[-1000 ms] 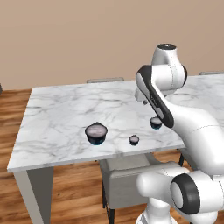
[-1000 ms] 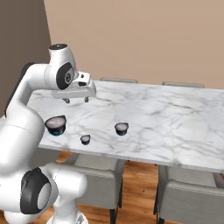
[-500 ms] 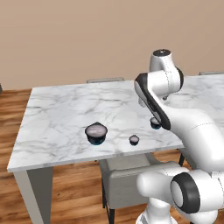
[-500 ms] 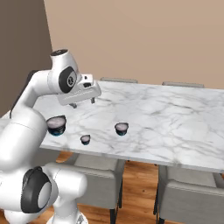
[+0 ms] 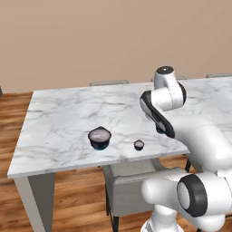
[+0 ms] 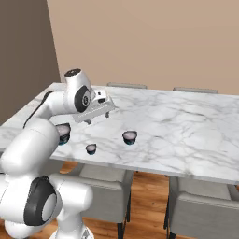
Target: Stack the yogurt containers by placing the smaller containers on top of the larger containers.
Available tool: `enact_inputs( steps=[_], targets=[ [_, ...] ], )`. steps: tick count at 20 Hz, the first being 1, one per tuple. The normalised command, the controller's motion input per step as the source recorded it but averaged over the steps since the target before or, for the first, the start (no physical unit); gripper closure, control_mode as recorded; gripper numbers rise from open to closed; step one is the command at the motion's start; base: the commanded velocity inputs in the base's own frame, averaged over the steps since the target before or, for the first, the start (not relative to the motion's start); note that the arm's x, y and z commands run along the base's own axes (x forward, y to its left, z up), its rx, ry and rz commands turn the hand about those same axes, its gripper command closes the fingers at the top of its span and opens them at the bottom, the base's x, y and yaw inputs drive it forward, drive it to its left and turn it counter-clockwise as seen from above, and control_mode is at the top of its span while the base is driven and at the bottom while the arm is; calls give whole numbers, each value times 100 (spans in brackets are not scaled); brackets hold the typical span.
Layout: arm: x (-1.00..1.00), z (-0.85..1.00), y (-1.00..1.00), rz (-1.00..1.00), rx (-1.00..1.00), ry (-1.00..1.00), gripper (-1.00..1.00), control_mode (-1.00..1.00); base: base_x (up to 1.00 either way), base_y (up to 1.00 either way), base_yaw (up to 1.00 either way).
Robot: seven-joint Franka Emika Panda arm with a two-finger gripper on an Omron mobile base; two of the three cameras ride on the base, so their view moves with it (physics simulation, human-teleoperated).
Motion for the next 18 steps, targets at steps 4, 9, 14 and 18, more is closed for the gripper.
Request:
enact_inputs(
  steps=[4, 9, 14, 18],
  targets=[
    [41, -40, -34, 2, 0, -5, -100, -100, 0, 0, 0],
    [47, -44, -26, 1, 0, -2, -100, -100, 0, 0, 0],
    [43, -43, -22, 1, 0, -2, -100, -100, 0, 0, 0],
    [33, -42, -12, 0, 0, -2, -100, -100, 0, 0, 0]
  ],
)
